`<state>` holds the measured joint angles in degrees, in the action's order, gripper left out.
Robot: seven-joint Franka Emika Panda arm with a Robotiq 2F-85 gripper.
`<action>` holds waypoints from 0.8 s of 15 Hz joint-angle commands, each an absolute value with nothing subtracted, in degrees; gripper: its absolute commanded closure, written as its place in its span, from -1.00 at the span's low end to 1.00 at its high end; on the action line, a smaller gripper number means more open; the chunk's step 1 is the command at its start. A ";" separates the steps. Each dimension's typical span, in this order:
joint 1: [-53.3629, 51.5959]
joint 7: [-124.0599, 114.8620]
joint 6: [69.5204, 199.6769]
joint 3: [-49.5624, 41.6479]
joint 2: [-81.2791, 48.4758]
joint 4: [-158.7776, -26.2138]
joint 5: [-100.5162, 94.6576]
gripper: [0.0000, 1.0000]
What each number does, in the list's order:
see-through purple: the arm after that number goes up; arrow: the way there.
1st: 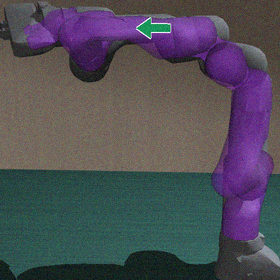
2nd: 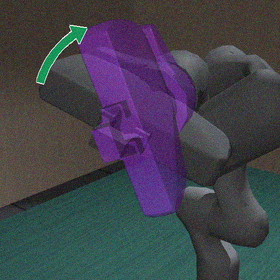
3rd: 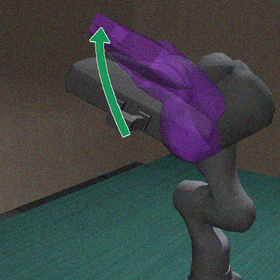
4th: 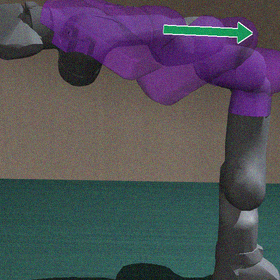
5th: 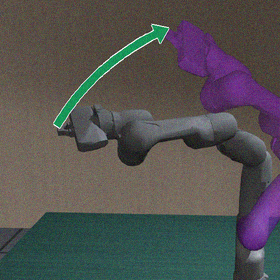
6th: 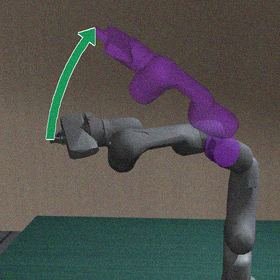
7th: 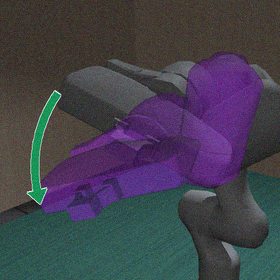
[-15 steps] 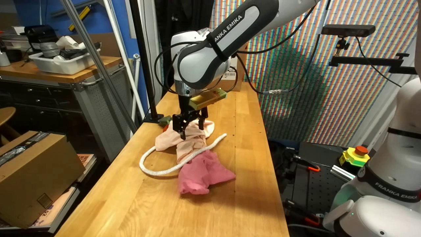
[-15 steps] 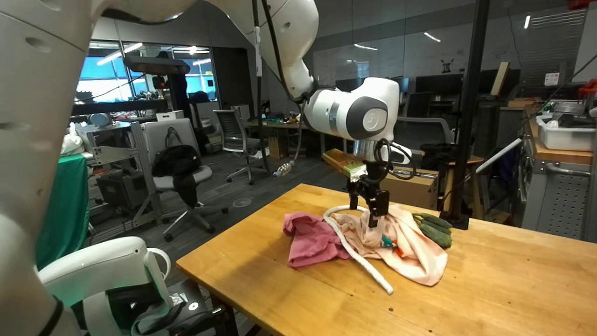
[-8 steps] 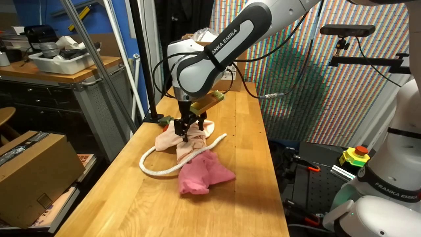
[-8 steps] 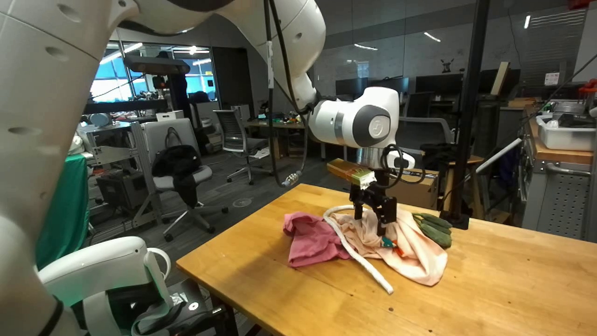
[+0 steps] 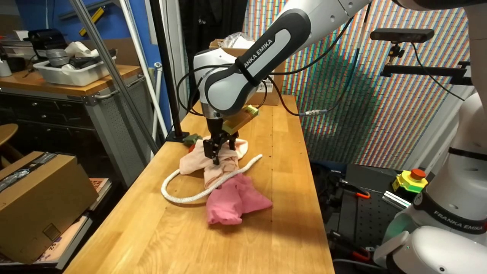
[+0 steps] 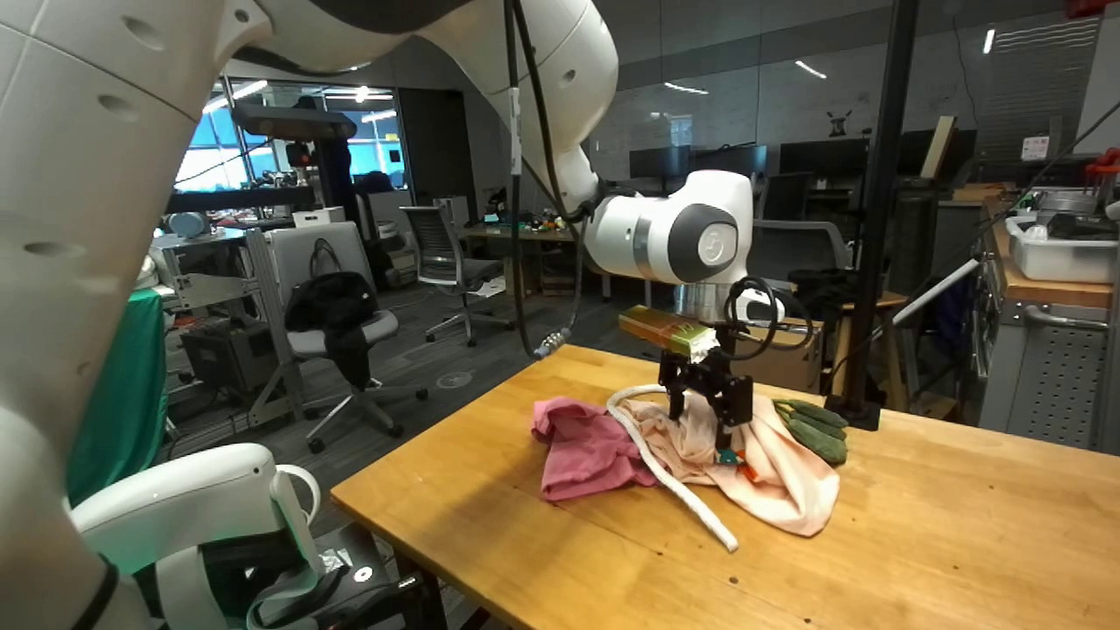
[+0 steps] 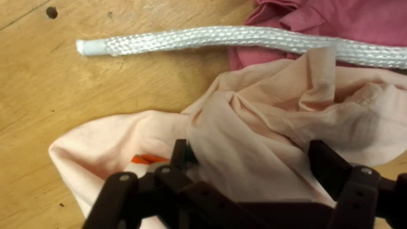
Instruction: Separate the clothes, rope and plush toy on the table
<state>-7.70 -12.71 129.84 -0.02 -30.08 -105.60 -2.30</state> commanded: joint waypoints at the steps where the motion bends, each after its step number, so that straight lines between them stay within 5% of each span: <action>1: -7.17 -10.95 130.24 0.10 -31.09 -103.93 -2.91 -0.41; 9: -6.91 -10.81 130.70 -0.10 -30.64 -104.39 -2.89 0.81; 12: -6.86 -11.29 131.55 -0.13 -29.74 -105.06 -2.65 0.95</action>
